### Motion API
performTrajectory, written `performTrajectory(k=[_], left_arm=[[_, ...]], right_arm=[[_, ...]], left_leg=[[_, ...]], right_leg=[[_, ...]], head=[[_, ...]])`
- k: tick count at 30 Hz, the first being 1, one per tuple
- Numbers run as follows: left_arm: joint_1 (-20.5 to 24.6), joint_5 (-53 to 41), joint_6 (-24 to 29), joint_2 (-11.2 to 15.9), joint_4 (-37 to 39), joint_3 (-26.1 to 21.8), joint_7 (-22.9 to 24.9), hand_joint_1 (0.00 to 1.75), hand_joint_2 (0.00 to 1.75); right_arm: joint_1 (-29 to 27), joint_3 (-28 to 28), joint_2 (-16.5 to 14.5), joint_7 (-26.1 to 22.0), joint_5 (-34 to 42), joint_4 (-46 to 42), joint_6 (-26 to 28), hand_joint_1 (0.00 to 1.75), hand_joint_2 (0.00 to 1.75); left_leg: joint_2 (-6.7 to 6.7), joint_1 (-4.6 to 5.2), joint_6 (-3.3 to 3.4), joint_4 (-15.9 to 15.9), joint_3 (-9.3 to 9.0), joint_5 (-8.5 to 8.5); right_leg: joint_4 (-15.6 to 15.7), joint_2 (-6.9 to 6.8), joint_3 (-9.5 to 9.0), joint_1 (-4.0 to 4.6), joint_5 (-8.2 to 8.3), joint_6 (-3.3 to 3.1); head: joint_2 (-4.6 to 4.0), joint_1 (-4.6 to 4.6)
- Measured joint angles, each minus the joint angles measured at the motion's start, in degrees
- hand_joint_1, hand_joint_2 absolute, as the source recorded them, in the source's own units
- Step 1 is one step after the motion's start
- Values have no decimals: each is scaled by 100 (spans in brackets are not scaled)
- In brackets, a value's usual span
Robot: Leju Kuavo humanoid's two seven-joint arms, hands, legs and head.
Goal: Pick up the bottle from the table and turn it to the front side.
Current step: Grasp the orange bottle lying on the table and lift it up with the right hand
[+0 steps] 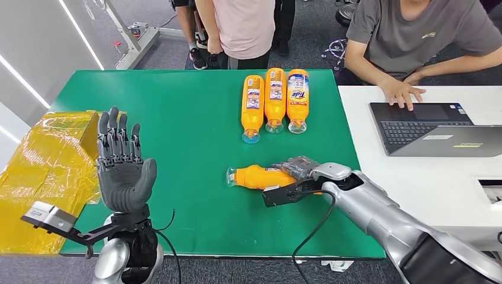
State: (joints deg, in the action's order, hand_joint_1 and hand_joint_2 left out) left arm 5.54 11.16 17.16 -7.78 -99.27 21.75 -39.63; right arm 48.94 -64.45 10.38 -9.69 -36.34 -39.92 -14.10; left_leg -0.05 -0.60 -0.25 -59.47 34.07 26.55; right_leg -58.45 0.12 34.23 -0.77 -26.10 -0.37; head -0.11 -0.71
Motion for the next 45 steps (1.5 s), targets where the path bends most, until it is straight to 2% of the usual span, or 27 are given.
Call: performTrajectory(k=[4, 10, 16, 19, 25, 28, 32, 36, 40, 45], left_arm=[[-8, 8, 14, 2, 18, 2, -7, 0, 175], [-99, -92, 35, 6, 9, -1, -34, 0, 175], [-399, -332, 69, -3, -196, -55, -50, 0, 175], [-477, -371, 67, -12, -264, -69, -50, 0, 175], [-582, -438, 120, -90, -282, -81, -50, 0, 175], [-626, -449, 130, -114, -285, -84, -50, 0, 175], [-642, -449, 131, -137, -295, -91, -50, 0, 175], [-653, -403, 113, -142, -296, -102, -50, 0, 175], [-658, -78, -152, -117, -282, -96, -50, 0, 175], [-647, 177, -483, -77, -224, -53, 16, 0, 175]], right_arm=[[-81, 78, 1, 4, -67, -73, 229, 175, 175], [-386, 414, -2, -9, -17, -323, 910, 175, 175], [-1231, 1238, -134, -175, 414, -1191, 2400, 175, 175], [-1588, 1586, -229, -240, 527, -1645, 2771, 175, 175], [-2568, 2408, -509, -842, 1259, -2632, 3890, 175, 175], [-2913, 2650, -620, -944, 1359, -2970, 4006, 175, 175], [-3104, 2796, -680, -994, 1422, -3181, 4038, 175, 175], [-3346, 2970, -784, -1244, 1673, -3399, 4240, 175, 175], [-3586, 3021, -844, -1363, 1508, -3636, 4399, 175, 175], [-3601, 3016, -871, -1366, 1250, -3695, 4417, 175, 175]], left_leg=[[0, 0, 0, 0, 0, 0], [-2, -1, 0, 1, 4, 0], [-6, -2, 0, 5, 13, 1], [-11, -2, -1, 8, 16, 2], [-22, -2, 1, 9, 23, 4], [-22, -1, 1, 9, 23, 5], [-22, -1, 2, 9, 23, 4], [-22, -1, 2, 8, 23, 4], [-20, -2, 1, 9, 25, 5], [-17, -2, 1, 9, 25, 5]], right_leg=[[0, 0, -1, 0, 0, 1], [-1, -2, -1, 1, 0, 1], [-2, -5, 9, 1, -4, 0], [-2, -11, 12, 2, -8, -2], [-1, -22, 12, 3, -12, 0], [0, -21, 13, 3, -13, 1], [0, -22, 12, 2, -12, 1], [0, -22, 12, 2, -13, 1], [0, -19, 17, 3, -13, 1], [0, -17, 18, 2, -13, 1]], head=[[0, -1], [0, 1], [0, -1], [0, -1], [0, -1], [0, 1], [0, 0], [0, -1], [0, -1], [0, 1]])
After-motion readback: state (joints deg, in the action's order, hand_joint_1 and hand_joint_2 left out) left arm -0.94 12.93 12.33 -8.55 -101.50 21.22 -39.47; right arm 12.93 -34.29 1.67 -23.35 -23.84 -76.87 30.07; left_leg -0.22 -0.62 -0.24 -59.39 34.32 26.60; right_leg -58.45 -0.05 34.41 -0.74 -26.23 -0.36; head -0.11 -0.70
